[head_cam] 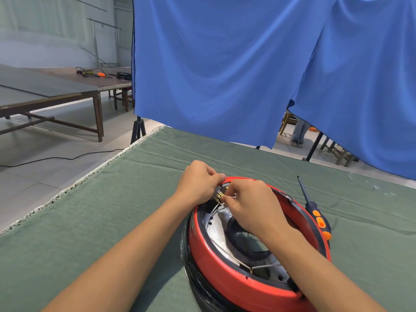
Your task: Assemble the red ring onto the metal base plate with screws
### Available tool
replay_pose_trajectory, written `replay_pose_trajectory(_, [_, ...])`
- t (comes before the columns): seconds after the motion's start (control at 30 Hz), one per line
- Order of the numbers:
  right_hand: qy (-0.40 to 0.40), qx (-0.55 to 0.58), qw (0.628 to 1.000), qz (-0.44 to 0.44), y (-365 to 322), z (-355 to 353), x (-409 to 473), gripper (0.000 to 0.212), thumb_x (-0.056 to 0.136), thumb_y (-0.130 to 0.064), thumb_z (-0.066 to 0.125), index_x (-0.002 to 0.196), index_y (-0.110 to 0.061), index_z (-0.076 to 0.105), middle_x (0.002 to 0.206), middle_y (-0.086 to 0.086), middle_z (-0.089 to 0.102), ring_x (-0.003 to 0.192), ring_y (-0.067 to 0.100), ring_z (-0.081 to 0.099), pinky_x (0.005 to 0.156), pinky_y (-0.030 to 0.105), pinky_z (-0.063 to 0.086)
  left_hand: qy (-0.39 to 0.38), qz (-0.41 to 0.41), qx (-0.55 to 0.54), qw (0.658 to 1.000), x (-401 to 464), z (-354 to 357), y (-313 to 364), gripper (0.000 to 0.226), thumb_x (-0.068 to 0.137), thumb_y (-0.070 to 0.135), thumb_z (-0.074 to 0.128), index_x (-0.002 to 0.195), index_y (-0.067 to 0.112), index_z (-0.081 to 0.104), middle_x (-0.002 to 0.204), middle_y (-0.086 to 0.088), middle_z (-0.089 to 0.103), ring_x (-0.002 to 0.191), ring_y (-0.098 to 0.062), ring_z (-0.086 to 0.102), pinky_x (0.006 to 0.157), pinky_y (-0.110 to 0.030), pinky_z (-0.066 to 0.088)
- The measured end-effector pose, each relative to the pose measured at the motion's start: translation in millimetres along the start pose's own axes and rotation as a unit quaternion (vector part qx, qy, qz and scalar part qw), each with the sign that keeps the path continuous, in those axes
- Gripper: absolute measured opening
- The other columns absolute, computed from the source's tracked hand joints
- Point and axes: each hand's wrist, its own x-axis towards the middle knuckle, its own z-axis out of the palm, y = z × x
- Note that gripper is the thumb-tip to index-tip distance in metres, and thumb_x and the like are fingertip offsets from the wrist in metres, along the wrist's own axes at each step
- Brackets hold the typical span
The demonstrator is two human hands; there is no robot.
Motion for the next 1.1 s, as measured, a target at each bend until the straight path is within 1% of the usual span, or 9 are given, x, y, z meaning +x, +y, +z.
replay_pose_trajectory(0.13, [0.018, -0.021, 1.0, 0.0, -3.0, 2.5, 0.8, 0.012, 0.088, -0.033, 0.058, 0.082, -0.026, 0.065, 0.085, -0.003, 0.069, 0.081, 0.019, 0.059, 0.062, 0.026, 0.032, 0.004, -0.002, -0.001, 1.0, -0.7, 0.1, 0.7, 0.035, 0.088, 0.03, 0.065, 0.067, 0.003, 0.072, 0.06, -0.011, 0.065, 0.065, -0.026, 0.059, 0.07, -0.037, 0.05])
replay_pose_trajectory(0.3, [0.046, -0.06, 0.997, -0.003, -4.1, 5.9, 0.9, 0.015, 0.088, -0.037, 0.055, 0.085, -0.027, 0.066, 0.087, -0.003, 0.069, 0.086, 0.021, 0.061, 0.061, 0.029, 0.032, 0.01, 0.002, 0.003, 1.0, -1.8, 0.4, 2.0, 0.037, 0.088, 0.03, 0.065, 0.065, 0.001, 0.071, 0.065, -0.018, 0.067, 0.07, -0.031, 0.062, 0.071, -0.039, 0.05])
replay_pose_trajectory(0.47, [0.069, -0.061, 0.996, -0.002, -6.7, 11.8, 3.6, 0.015, 0.087, -0.034, 0.054, 0.083, -0.025, 0.065, 0.084, -0.003, 0.069, 0.082, 0.022, 0.062, 0.06, 0.029, 0.032, 0.011, -0.017, -0.019, 1.0, -3.9, -0.3, 2.7, 0.032, 0.087, 0.029, 0.067, 0.065, 0.006, 0.073, 0.056, -0.009, 0.062, 0.062, -0.024, 0.055, 0.07, -0.037, 0.051])
replay_pose_trajectory(0.63, [0.068, -0.041, 0.997, 0.002, -8.5, 15.5, 8.0, 0.012, 0.085, -0.03, 0.055, 0.08, -0.022, 0.062, 0.084, 0.001, 0.069, 0.084, 0.028, 0.062, 0.06, 0.031, 0.031, 0.018, -0.028, -0.034, 0.999, -6.0, 0.6, 1.7, 0.034, 0.085, 0.027, 0.067, 0.055, 0.011, 0.068, 0.054, -0.009, 0.061, 0.062, -0.026, 0.051, 0.068, -0.035, 0.049])
replay_pose_trajectory(0.77, [0.061, -0.026, 0.998, 0.008, -7.8, 15.7, 8.8, 0.01, 0.085, -0.03, 0.056, 0.082, -0.024, 0.062, 0.087, 0.0, 0.069, 0.085, 0.027, 0.061, 0.061, 0.03, 0.031, 0.022, -0.032, -0.033, 0.999, -4.9, 0.2, 1.3, 0.035, 0.084, 0.027, 0.068, 0.055, 0.007, 0.068, 0.053, -0.012, 0.06, 0.058, -0.025, 0.049, 0.066, -0.036, 0.049])
replay_pose_trajectory(0.87, [0.045, -0.003, 0.999, 0.013, -4.2, 10.7, 7.0, 0.011, 0.083, -0.035, 0.06, 0.079, -0.026, 0.065, 0.084, -0.003, 0.069, 0.084, 0.022, 0.061, 0.061, 0.027, 0.031, 0.024, -0.031, -0.022, 0.999, -5.1, 0.6, 2.4, 0.03, 0.083, 0.028, 0.068, 0.066, 0.004, 0.073, 0.063, -0.015, 0.068, 0.069, -0.032, 0.062, 0.072, -0.039, 0.053])
replay_pose_trajectory(0.93, [0.032, 0.036, 0.999, 0.025, -0.7, 4.6, 6.3, 0.012, 0.081, -0.037, 0.064, 0.073, -0.028, 0.064, 0.073, -0.007, 0.065, 0.079, 0.018, 0.059, 0.061, 0.027, 0.033, 0.023, -0.033, -0.002, 0.999, -4.3, -1.4, 4.4, 0.027, 0.082, 0.03, 0.067, 0.066, 0.009, 0.074, 0.063, -0.01, 0.07, 0.075, -0.026, 0.066, 0.073, -0.036, 0.053])
replay_pose_trajectory(1.0, [0.053, 0.089, 0.994, 0.04, 4.0, -0.7, 4.8, 0.013, 0.081, -0.032, 0.065, 0.07, -0.027, 0.06, 0.062, -0.01, 0.057, 0.069, 0.016, 0.056, 0.059, 0.027, 0.037, 0.023, -0.031, 0.048, 0.998, -3.1, -5.2, 7.0, 0.03, 0.081, 0.032, 0.066, 0.061, 0.01, 0.073, 0.059, -0.006, 0.068, 0.074, -0.023, 0.065, 0.07, -0.032, 0.051])
replay_pose_trajectory(1.1, [0.109, 0.106, 0.987, 0.053, 8.2, -5.1, 2.1, 0.005, 0.082, -0.02, 0.059, 0.08, -0.021, 0.063, 0.066, -0.009, 0.06, 0.069, 0.015, 0.055, 0.059, 0.028, 0.04, 0.039, -0.028, 0.128, 0.991, -4.0, -6.3, 8.5, 0.034, 0.082, 0.036, 0.064, 0.065, 0.006, 0.071, 0.065, -0.012, 0.066, 0.08, -0.03, 0.063, 0.071, -0.034, 0.05])
